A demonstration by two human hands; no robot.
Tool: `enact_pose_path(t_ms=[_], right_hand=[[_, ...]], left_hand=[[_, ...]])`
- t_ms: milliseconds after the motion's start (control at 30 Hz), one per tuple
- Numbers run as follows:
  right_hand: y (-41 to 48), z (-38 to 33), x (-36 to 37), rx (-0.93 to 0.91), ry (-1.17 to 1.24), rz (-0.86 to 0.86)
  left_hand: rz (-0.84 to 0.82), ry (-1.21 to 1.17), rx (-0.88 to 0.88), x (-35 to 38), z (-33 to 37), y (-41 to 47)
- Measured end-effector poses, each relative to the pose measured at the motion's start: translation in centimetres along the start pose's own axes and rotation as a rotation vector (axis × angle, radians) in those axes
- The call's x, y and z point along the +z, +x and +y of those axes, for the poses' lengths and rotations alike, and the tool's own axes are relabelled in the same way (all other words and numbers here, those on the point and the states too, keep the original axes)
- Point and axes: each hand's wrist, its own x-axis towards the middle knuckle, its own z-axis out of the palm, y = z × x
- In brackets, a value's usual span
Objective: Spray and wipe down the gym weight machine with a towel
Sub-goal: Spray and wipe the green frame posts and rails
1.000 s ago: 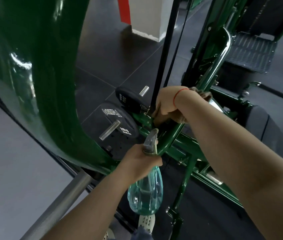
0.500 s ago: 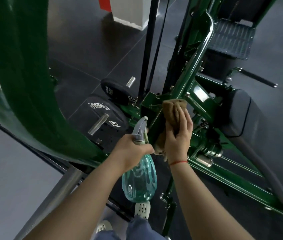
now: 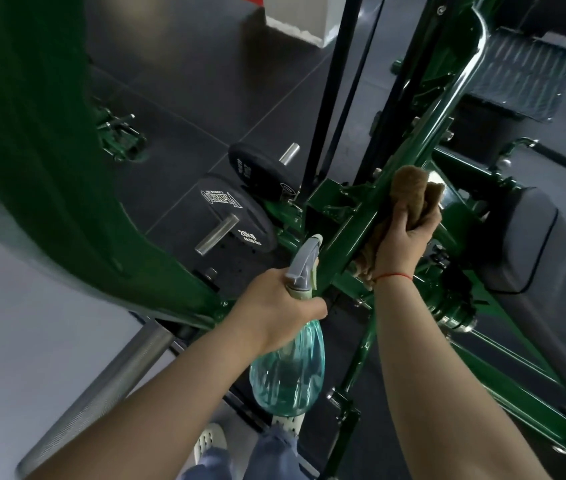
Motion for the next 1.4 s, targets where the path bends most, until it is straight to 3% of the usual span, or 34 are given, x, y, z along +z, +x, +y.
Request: enact_pose_path(t_ms=[267,467,767,900,1167,1400], right_hand=[[-5.0,1.6,-1.4,0.232,-0.064,-0.076],[1.4,3.8,0.5,0.508,-0.204,-0.174],[-2.0,3.5,0.1,0.734,0.065,-0.255],[-4.4,3.8,-1.6,0.76,0.199,-0.303],[-6.9,3.0,-4.6,0.671,-0.009,-0.275],[-10.1,2.1,-1.8,0.698,0.181,-0.144]], left_hand=[[-0.016,0.036,-0.005,0.1,0.0,0.1],[-0.022,0.038,-0.003,-0.1,0.2,0.0],[0.005,0.012,-0.004,-0.1,0.2,-0.2],[0.012,0.055,0.035,0.0,0.0,-0.4],[0.017,0.096,0.147,0.1,-0.4,-2.0],[-0.032,0.118,0.341,-1.6,-3.5,-6.0]])
